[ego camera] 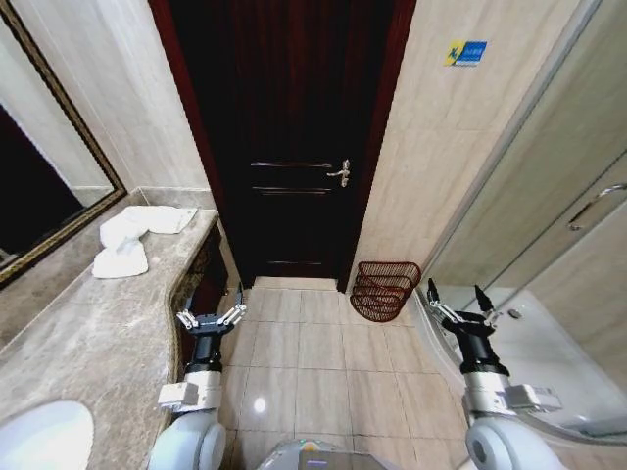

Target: Discard the used towel into the hamper.

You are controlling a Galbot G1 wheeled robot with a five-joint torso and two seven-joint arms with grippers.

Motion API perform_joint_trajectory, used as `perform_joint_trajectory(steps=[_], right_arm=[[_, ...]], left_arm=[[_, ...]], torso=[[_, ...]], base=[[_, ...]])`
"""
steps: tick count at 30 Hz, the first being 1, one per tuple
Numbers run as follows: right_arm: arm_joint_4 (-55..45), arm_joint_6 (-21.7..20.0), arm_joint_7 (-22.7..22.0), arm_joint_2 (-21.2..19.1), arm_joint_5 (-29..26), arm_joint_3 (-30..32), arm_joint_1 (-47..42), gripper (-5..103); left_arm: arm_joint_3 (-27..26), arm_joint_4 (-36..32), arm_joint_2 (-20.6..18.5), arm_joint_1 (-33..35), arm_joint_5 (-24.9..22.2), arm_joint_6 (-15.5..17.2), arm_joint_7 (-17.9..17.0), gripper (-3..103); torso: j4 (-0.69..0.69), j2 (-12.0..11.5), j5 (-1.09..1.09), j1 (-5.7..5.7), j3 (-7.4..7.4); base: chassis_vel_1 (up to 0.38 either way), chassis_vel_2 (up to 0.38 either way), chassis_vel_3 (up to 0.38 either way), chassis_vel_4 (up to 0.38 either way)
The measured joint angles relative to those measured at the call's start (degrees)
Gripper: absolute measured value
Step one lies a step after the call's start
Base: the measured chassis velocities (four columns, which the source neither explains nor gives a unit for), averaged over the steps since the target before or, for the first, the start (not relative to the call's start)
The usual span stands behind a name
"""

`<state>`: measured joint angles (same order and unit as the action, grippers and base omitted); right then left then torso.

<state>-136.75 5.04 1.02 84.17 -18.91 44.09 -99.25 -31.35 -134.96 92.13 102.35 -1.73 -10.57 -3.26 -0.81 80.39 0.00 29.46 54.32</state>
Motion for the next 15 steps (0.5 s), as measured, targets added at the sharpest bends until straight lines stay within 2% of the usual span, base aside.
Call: perform_joint_trajectory(steps=[1, 7, 10, 12, 15], right_arm=[[0.08, 0.27, 0.03, -0.02, 0.08, 0.13, 0.04, 100], [0.09, 0.42, -0.34, 0.08, 0.41, 0.41, 0.03, 100], [-0.23, 0.25, -0.94, -0.09, 0.40, 0.87, -0.45, 100], [-0.56, 0.06, -1.89, -0.99, 0.28, 1.37, -1.37, 100], [-0.66, 0.05, -2.24, -1.33, -0.16, 1.69, -1.61, 100]], left_arm=[[0.30, 0.01, 0.00, 0.27, 0.05, -0.15, -0.04, 103], [0.77, 0.06, 0.00, 0.43, -0.58, -0.51, 0.00, 96], [1.10, 0.64, 0.00, 0.27, -0.47, -0.81, 0.20, 98], [0.89, 2.01, 0.01, -0.09, 0.03, -2.49, 0.82, 101], [1.02, 2.32, 0.01, -0.12, 0.07, -2.64, 0.62, 96]], torso=[[0.00, 0.00, 0.01, 0.00, 0.00], [0.00, 0.00, 0.01, 0.00, 0.00], [0.00, 0.00, 0.01, 0.00, 0.00], [0.00, 0.00, 0.00, 0.00, 0.00], [0.00, 0.00, 0.00, 0.00, 0.00]], base=[[0.000, 0.000, 0.000, 0.000], [0.000, 0.000, 0.000, 0.000], [0.000, 0.000, 0.000, 0.000], [0.000, 0.000, 0.000, 0.000], [0.000, 0.000, 0.000, 0.000]])
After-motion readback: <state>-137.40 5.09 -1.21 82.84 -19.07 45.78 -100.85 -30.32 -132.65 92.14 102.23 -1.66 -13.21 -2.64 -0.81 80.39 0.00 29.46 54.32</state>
